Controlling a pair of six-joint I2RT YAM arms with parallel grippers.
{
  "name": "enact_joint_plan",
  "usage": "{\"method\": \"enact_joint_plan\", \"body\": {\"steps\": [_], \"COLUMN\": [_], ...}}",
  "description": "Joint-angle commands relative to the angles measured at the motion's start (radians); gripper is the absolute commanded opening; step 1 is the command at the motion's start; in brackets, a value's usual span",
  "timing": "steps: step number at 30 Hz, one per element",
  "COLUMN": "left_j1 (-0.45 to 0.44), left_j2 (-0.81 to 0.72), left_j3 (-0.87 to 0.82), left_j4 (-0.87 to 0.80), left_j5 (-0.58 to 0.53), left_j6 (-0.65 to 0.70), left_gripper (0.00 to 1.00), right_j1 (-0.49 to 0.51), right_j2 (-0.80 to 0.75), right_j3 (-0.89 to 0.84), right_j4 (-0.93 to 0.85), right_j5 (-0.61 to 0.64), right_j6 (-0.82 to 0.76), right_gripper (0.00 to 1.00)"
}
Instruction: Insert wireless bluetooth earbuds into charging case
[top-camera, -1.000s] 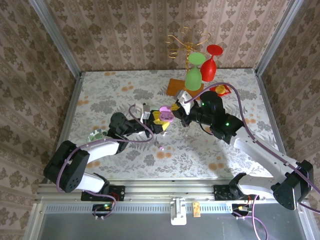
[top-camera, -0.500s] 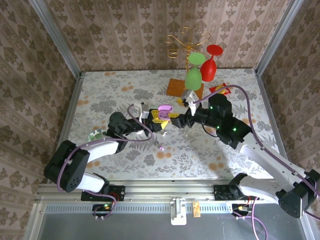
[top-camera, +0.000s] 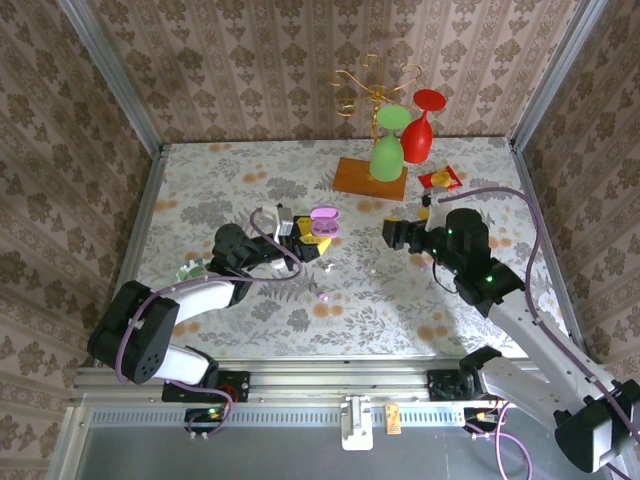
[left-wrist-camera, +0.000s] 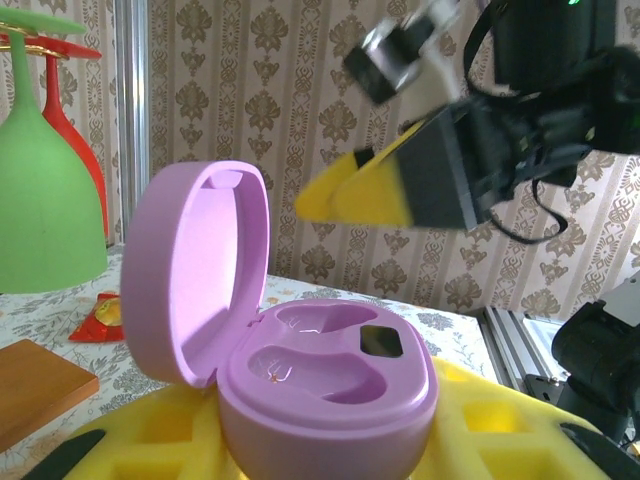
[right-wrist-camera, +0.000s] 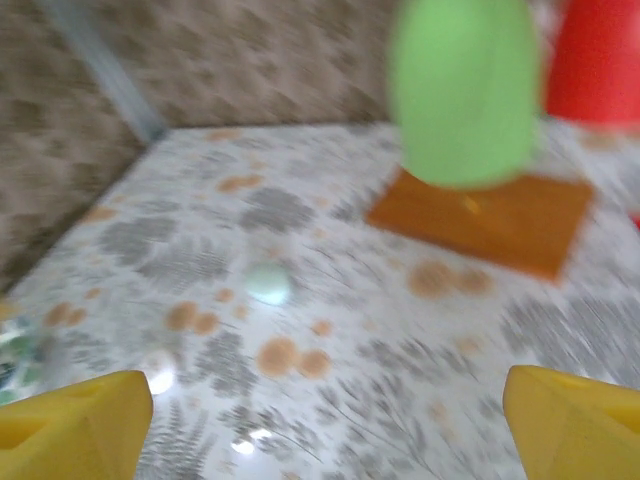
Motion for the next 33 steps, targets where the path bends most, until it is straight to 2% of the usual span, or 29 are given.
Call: {"method": "enact_joint_plan", "body": {"steps": [1,4,8,12,18,33], "left_j1": [0.010,0.011,0.009,0.005,0.004,-0.004], "left_j2": [-0.015,-0.015,-0.011,-0.007,-0.023,-0.004], "left_j3": [-0.010,-0.007,0.001,0.006,-0.002,0.018], "left_j4": [0.039,0.038,0.037,0.038,0.030,0.034], "left_j5": [0.013,0.017,0.019,0.021,0.021,0.029], "left_j6": [0.020,0.020,0.018,0.018,0.008,0.005], "left_gripper": [0.30,0.30,0.30,0.30,0.30,0.30], "right_j1": [-0.105,-0.187,-0.255,-0.284,-0.297,-0.297], "right_j2": [0.028,0.091,0.233,0.370,0.525,0.609], "right_j3": [-0.056,-0.085,-0.065,-0.028,0.013,-0.029], "right_j4": [-0.107,-0.110,-0.116,-0.071,-0.023,-0.027], "right_j5": [0.037,-0.055,-0.133,-0.155,-0.171,-0.201], "right_j6": [0.183,0.223,0.201,0.185,0.180,0.172], "right_gripper": [0.88,0.87,0.81,0.73,0.68,0.63]}}
